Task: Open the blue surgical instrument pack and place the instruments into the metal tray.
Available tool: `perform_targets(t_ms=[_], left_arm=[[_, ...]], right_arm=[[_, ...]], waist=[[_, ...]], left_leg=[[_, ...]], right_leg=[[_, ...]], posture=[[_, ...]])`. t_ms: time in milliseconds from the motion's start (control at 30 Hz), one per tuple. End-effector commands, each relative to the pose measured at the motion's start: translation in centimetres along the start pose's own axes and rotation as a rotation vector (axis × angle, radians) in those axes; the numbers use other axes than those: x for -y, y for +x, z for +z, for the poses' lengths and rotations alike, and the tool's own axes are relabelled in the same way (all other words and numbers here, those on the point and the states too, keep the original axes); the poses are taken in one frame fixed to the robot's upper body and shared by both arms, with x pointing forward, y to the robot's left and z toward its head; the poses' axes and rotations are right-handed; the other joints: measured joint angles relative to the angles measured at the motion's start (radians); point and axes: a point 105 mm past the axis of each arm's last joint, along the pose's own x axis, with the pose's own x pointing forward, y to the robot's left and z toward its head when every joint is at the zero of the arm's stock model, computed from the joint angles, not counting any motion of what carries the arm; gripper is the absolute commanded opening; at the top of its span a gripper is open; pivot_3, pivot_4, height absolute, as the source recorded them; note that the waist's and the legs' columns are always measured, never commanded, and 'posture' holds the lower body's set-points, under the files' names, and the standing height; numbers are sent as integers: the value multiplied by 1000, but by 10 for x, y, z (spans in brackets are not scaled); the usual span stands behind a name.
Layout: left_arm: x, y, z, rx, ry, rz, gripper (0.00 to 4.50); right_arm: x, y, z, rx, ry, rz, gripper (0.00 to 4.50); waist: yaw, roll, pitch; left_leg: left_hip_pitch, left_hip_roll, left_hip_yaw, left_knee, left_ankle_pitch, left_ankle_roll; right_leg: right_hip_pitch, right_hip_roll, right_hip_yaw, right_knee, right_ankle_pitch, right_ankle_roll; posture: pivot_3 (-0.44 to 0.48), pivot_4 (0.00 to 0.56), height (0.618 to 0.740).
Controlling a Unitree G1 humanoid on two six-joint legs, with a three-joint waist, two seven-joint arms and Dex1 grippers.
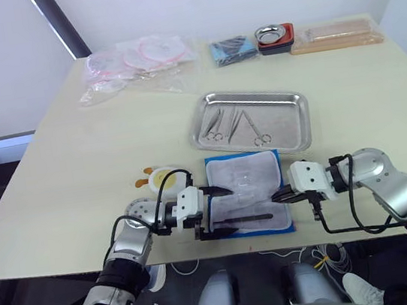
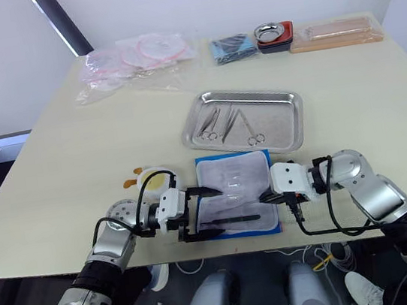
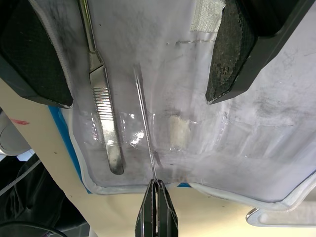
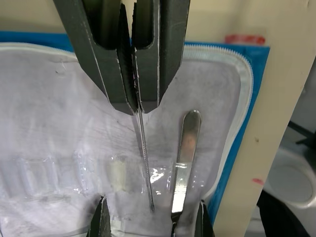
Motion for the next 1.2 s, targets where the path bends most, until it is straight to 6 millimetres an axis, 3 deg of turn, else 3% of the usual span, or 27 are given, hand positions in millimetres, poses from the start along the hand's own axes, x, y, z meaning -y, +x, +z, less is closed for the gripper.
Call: perform_targets(t_ms=[33,200,600,867,1200], left_arm=[[26,-6,-53,-182,-184,-14,4500],[25,-5,-52,-181,-181,-12,4500],[25,-1,-52,-173,-180,-13,4500],[25,1,-52,-170,-182,-14,4500],[23,1,-53,-171,-179,-15,4500]], right_arm=[[10,-15,15,-8,-87,-37,33],[12,-26,12,-22,-78,-45,33],[9,-74,-5,-122,-73,-27,33],[14,-93,-6,-84,-12,-79,33],[57,-81,2,118,213,-408,33]], waist=[[0,0,0],[1,0,0],[2,0,0],[2,0,0],[3,0,0]], left_leg=[[0,0,0,0,0,0],[0,0,0,0,0,0],[0,0,1,0,0,0],[0,0,2,0,0,0],[0,0,4,0,0,0]], right_leg=[[0,0,0,0,0,0],[0,0,0,0,0,0],[0,-1,0,0,0,0],[0,-1,0,0,0,0],[0,-2,1,0,0,1]], posture=[[0,150,740],[0,150,740],[0,150,740],[0,150,740],[0,150,740]])
